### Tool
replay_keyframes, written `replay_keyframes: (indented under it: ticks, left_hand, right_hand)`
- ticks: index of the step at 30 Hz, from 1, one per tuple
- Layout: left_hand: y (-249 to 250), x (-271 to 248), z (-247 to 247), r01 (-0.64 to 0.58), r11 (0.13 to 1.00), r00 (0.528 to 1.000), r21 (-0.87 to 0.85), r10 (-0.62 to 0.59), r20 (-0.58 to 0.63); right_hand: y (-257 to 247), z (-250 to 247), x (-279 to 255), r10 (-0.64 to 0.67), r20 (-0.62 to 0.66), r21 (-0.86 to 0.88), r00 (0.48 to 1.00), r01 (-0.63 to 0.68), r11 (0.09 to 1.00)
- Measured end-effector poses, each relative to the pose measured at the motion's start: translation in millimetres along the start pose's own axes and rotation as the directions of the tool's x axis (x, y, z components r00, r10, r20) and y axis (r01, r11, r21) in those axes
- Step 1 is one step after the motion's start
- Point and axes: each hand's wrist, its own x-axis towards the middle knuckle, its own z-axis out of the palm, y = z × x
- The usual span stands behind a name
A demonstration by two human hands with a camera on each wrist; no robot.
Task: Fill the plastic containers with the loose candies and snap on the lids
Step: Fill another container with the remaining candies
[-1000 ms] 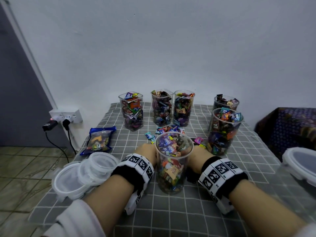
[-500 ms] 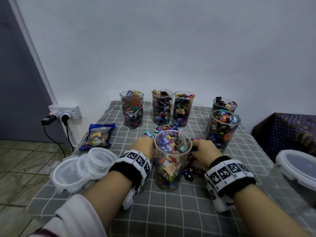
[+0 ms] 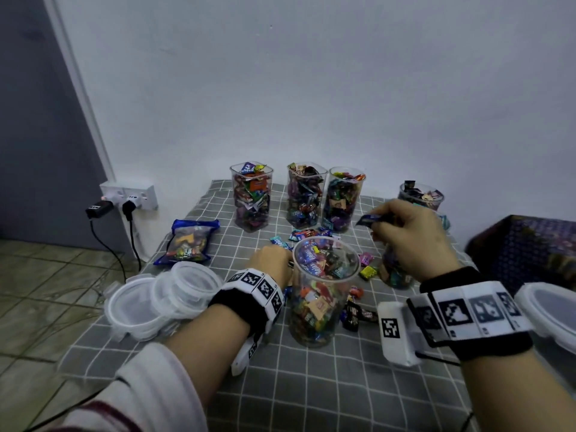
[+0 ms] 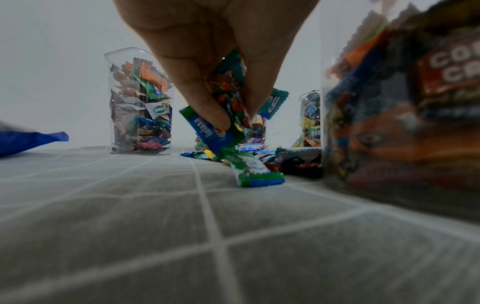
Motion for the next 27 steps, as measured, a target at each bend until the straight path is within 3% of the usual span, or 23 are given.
replay_keyframes:
  ticks: [6, 12, 18, 27]
  left_hand:
    - [3, -5, -5, 0.004, 1.0, 1.0, -0.013, -0.004, 0.003]
    - [5, -7, -8, 0.022, 1.0, 0.999, -0.016, -0.022, 0.029]
    - [4, -5, -7, -0.004, 1.0, 1.0, -0.006, 0.004, 0.031]
    - [3, -5, -6, 0.01, 1.0, 1.0, -0.017, -0.009, 0.021]
  right_hand:
    - [-23, 10, -12, -0.117, 0.123, 0.052, 0.985, 0.112, 0.992]
    - [-27, 23, -23, -0.129, 0.233, 0.038, 0.964, 0.123, 0.992]
    - [-21, 27, -25, -0.101, 0.279, 0.093, 0.955, 0.078, 0.993]
    - [-11, 30, -32, -0.113, 0.251, 0.172, 0.961, 0.07, 0.983]
